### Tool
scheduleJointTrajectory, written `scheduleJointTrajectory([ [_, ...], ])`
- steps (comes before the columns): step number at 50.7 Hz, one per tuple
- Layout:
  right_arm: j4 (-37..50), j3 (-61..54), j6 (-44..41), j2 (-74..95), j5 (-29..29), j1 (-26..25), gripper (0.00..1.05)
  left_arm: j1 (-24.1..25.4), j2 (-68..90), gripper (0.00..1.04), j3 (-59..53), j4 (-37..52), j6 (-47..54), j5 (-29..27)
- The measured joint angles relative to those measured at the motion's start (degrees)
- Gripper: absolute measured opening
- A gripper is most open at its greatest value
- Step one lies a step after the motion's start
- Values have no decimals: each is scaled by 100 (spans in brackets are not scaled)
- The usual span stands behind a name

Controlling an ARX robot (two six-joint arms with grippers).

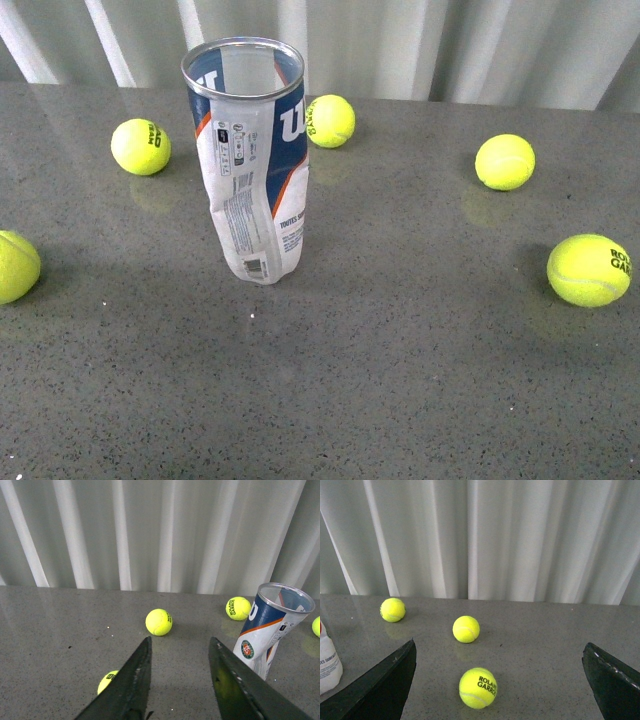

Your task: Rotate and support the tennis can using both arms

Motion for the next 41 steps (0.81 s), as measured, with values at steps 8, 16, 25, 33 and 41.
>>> scheduleJointTrajectory([
  [8, 0, 0, 0, 0, 0, 0, 98, 0, -2, 61, 0, 0, 0, 0],
  [16, 0, 0, 0, 0, 0, 0, 98, 0, -2, 91, 0, 0, 0, 0],
  [25, 0, 0, 0, 0, 0, 0, 98, 0, -2, 98, 0, 0, 2, 0],
  [33, 0, 0, 0, 0, 2, 0, 98, 0, -2, 98, 0, 0, 2, 0],
  [41, 0, 0, 0, 0, 0, 0, 98, 0, -2, 98, 0, 0, 2, 0],
])
